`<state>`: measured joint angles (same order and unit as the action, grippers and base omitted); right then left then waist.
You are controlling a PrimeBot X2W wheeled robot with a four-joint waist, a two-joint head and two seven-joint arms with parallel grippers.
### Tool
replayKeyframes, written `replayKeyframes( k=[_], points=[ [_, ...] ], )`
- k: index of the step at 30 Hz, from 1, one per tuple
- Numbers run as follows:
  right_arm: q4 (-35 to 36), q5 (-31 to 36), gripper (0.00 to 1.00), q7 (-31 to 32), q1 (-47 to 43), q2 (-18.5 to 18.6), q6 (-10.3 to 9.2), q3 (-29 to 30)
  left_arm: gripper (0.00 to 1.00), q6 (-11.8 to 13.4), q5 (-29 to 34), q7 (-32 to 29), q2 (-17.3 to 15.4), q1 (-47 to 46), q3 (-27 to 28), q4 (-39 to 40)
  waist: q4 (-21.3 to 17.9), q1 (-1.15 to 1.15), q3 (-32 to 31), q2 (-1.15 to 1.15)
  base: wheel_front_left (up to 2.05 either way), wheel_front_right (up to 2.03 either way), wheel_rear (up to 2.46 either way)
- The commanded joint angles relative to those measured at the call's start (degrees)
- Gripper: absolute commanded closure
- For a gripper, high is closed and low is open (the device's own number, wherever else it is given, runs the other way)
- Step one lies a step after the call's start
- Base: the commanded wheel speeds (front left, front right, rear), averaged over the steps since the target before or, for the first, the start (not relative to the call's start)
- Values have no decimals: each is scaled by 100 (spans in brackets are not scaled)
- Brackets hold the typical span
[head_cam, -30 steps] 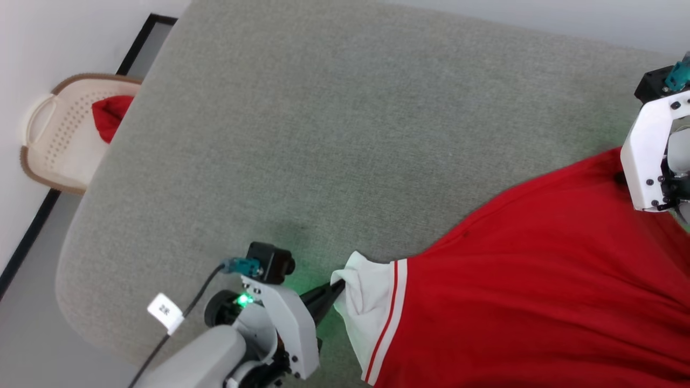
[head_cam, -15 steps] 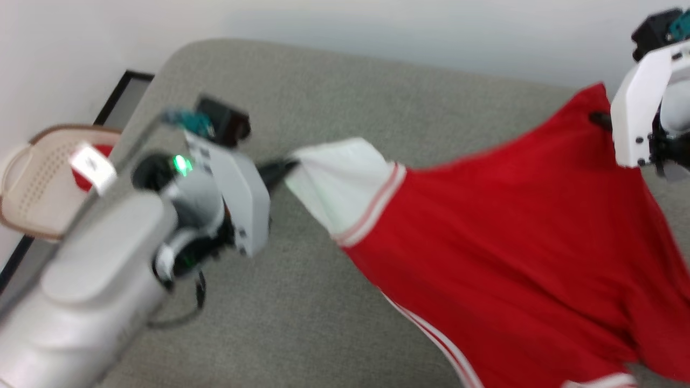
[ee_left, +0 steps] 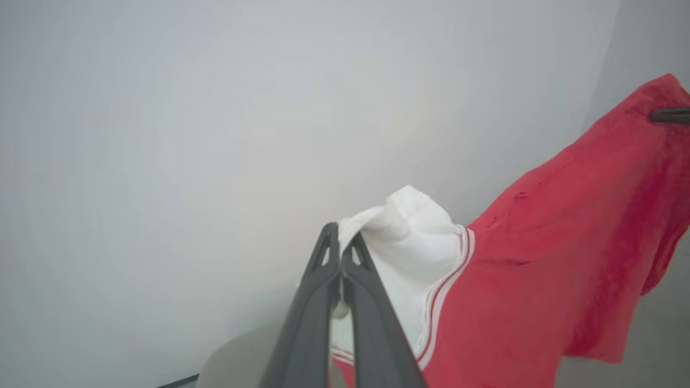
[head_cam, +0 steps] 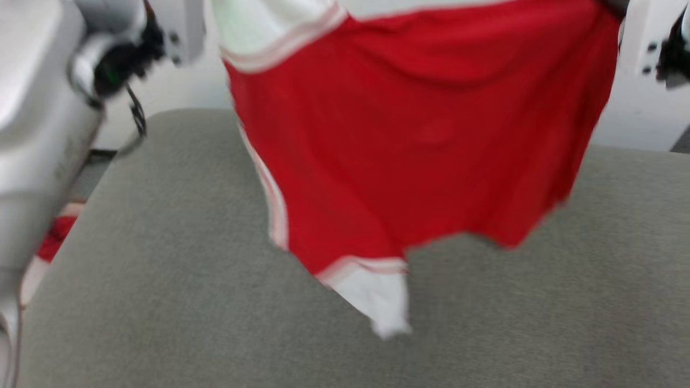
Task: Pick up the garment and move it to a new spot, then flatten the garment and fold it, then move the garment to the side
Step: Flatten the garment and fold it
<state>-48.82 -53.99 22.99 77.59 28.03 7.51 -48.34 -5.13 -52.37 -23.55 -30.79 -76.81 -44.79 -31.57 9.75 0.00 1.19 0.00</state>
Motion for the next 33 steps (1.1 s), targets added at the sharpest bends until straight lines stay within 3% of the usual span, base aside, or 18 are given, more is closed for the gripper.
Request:
replayKeyframes(
  k=[1,9,17,23,29,33],
  points=[
    [-36,40,100,-115,121,-62,-4,56,100,-43,105,111,38,-191,15,-154,-288,0,-244,0,0,0,0],
    [41,50,100,-355,499,-99,-4,86,100,-161,462,689,173,-1197,1,-1080,-520,0,-348,0,0,0,0],
    [387,-63,100,-129,543,52,-4,159,100,-236,315,596,222,-1590,-130,-1413,-648,0,-159,0,0,0,0],
    [594,25,100,162,785,203,-4,368,100,-241,177,478,131,-1940,-176,-1334,-750,0,666,0,0,0,0],
    [335,239,100,119,1032,-61,-4,632,100,-238,215,621,113,-2172,-216,-1446,-940,0,1656,0,0,0,0],
    [-250,889,100,-920,1347,-511,-4,747,100,-131,480,1349,289,-2349,-223,-1822,-1105,0,2131,0,0,0,0]
  ],
)
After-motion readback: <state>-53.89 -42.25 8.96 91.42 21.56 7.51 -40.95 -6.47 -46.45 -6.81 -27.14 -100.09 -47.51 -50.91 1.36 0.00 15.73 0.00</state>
